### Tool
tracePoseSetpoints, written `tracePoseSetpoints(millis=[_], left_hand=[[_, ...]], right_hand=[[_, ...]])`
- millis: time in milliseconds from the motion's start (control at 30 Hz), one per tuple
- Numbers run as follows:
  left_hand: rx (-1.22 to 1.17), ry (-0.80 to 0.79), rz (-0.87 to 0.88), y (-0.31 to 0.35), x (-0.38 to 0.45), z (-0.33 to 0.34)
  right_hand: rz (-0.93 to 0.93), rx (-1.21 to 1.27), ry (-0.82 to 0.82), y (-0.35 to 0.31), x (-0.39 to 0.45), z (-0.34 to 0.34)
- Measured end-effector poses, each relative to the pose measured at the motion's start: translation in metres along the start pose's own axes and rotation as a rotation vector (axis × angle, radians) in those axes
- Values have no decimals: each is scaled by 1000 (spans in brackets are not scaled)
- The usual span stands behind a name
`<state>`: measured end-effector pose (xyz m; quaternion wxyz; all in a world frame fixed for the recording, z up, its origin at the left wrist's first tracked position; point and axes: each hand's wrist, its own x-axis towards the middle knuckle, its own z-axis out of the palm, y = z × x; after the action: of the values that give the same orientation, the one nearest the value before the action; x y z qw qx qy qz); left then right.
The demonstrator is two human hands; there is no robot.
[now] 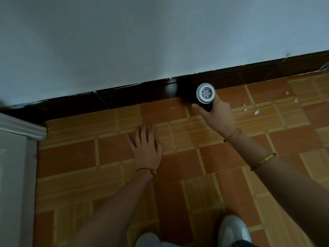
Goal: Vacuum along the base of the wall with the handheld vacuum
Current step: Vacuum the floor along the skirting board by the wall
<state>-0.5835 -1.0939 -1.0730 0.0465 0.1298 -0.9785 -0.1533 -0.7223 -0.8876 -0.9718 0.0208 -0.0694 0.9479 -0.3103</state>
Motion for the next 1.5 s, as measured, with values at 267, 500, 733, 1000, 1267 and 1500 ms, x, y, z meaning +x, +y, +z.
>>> tracePoseSetpoints(millis=[267,500,733,1000,1267,1500], left_hand=[[18,-9,-10,1,0,1],[25,13,-16,4,0,2],[87,-3,-38,10,0,5],[32,28,-153,32,2,6],[17,-3,-45,72,-9,20],[93,-55,-32,74,-9,20]], right_hand=[[53,-107,113,30,3,-29],[52,30,-50,43,4,-39],[46,-16,62,66,2,-64],[-16,-49,-61,79,-6,-82],[-40,-17,-212,81,-6,-94],[-56,-17,-216,83,3,-88]])
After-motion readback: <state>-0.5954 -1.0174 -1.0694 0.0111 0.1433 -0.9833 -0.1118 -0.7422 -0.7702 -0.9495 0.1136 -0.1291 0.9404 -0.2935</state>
